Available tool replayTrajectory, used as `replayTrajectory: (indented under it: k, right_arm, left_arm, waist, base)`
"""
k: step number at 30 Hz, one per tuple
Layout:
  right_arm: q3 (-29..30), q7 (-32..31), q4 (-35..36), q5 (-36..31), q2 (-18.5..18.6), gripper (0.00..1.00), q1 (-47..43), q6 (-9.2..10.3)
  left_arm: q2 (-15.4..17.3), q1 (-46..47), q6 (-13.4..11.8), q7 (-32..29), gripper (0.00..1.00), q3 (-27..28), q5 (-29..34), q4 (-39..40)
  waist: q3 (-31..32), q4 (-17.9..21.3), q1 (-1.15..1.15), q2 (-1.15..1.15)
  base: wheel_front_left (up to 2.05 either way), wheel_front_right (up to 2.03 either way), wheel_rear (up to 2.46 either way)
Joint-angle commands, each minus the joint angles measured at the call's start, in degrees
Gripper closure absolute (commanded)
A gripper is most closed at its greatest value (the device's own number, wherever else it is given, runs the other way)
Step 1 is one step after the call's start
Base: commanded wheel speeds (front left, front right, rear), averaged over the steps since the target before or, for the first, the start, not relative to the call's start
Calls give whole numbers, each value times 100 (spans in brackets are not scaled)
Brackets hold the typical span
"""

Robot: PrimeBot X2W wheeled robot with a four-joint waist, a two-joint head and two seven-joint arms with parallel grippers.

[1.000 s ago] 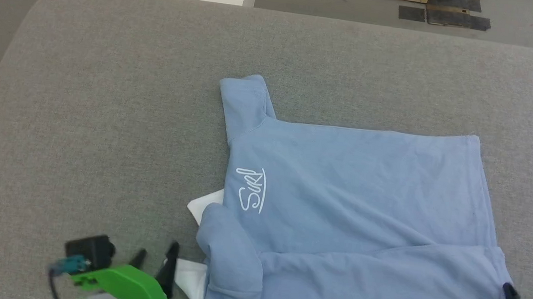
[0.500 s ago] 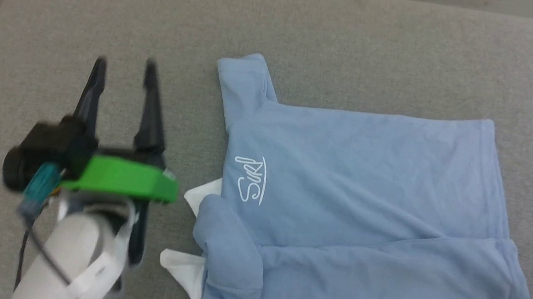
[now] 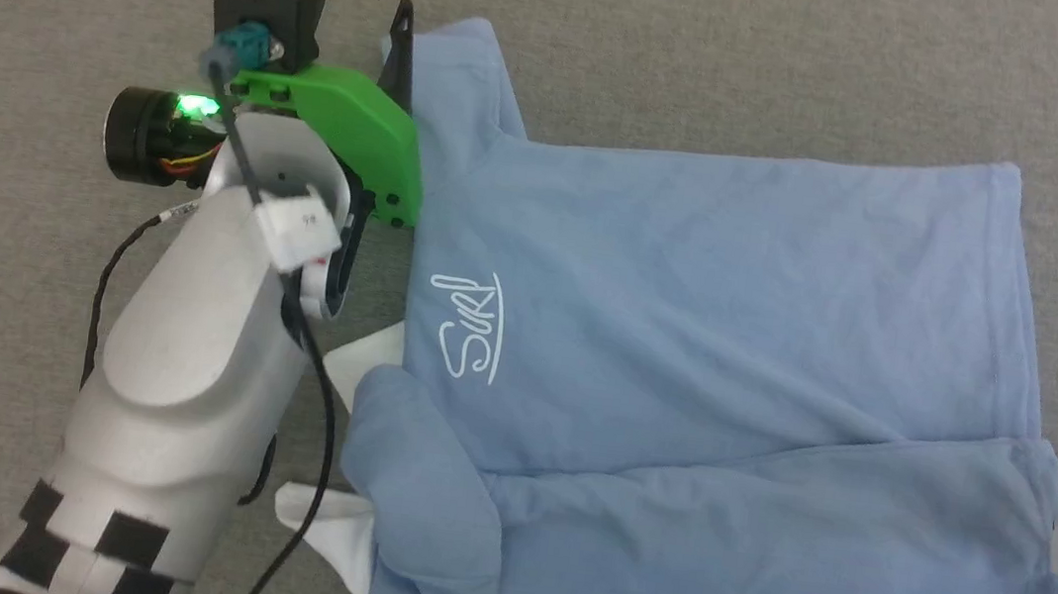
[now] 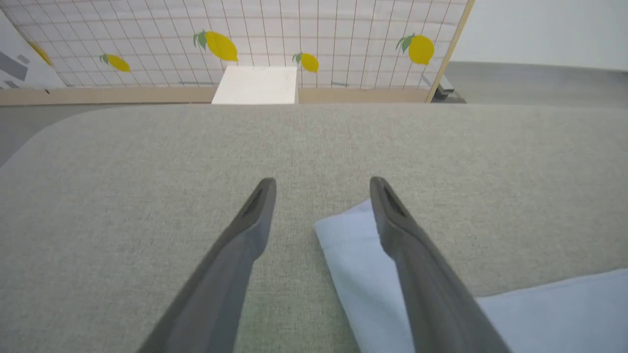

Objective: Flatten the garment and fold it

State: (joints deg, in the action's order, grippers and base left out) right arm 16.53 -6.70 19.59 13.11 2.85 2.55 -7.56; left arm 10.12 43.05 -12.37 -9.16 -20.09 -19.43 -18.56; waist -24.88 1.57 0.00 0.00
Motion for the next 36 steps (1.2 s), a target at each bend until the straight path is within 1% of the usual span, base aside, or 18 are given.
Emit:
replayTrajectory:
  k: [1,6,8,9,10,11,15,19,21,23,25,26,29,30,33,36]
  right_arm:
    - [-20,8,30,-41,3,0,117,8]
    - [-10,-52,4,-63,3,0,178,8]
    - [11,-61,-2,-63,3,0,192,8]
    - [20,-64,1,-70,3,0,194,8]
    - [25,-70,7,-73,3,0,196,8]
    - [32,-83,15,-76,3,0,201,8]
    - [31,-168,99,-108,33,0,304,8]
    - [-106,-307,134,-82,346,0,654,8]
    - [-136,-475,73,21,476,0,947,8]
    - [-193,-721,-50,98,655,0,1256,8]
    - [-177,-1093,-301,232,744,0,1574,8]
    - [-210,-1362,-465,251,848,0,1721,8]
    - [-209,-2057,-922,307,1004,0,2124,8]
    - [-208,-2317,-1119,324,1039,0,2260,8]
    - [-267,-2760,-1533,315,1142,0,2540,8]
    - [-229,-3254,-1985,406,1122,0,2752,8]
  left_arm:
    - [1,155,22,-164,0,-23,-12,-221]
    - [25,452,75,-747,0,-33,-137,-897]
    - [8,510,138,-932,0,-29,-235,-1077]
    - [8,538,204,-988,34,-51,-267,-1148]
    - [-3,554,262,-1014,100,-51,-314,-1192]
    - [-4,572,341,-1028,100,-67,-351,-1239]
    - [-5,602,498,-950,100,-74,-443,-1381]
    - [7,594,594,-779,100,-40,-523,-1418]
    - [35,594,634,-716,100,-39,-536,-1398]
    - [64,599,697,-707,100,-72,-537,-1365]
    - [66,600,723,-700,100,-81,-559,-1304]
    - [69,594,729,-709,100,-93,-563,-1264]
    - [87,589,740,-738,100,-116,-573,-1171]
    - [93,586,741,-745,100,-125,-574,-1139]
    - [82,585,732,-762,100,-155,-578,-1061]
    - [48,585,725,-783,100,-190,-592,-1005]
  waist:
    - [-231,200,0,0]
    - [-360,352,0,0]
    - [-394,396,0,0]
    - [-404,409,0,0]
    - [-409,419,0,0]
    - [-411,426,0,0]
    - [-389,409,0,0]
    - [-338,338,0,0]
    - [-319,292,0,0]
    - [-316,242,0,0]
    - [-317,195,0,0]
    - [-322,170,0,0]
    - [-357,117,0,0]
    - [-370,99,0,0]
    - [-417,38,0,0]
    - [-464,-40,0,0]
  base:
    - [0,0,0]
    - [0,0,0]
    - [0,0,0]
    - [0,0,0]
    - [0,0,0]
    - [0,0,0]
    - [0,0,0]
    - [0,0,0]
    - [0,0,0]
    - [0,0,0]
    - [0,0,0]
    - [0,0,0]
    - [0,0,0]
    - [0,0,0]
    - [0,0,0]
    - [0,0,0]
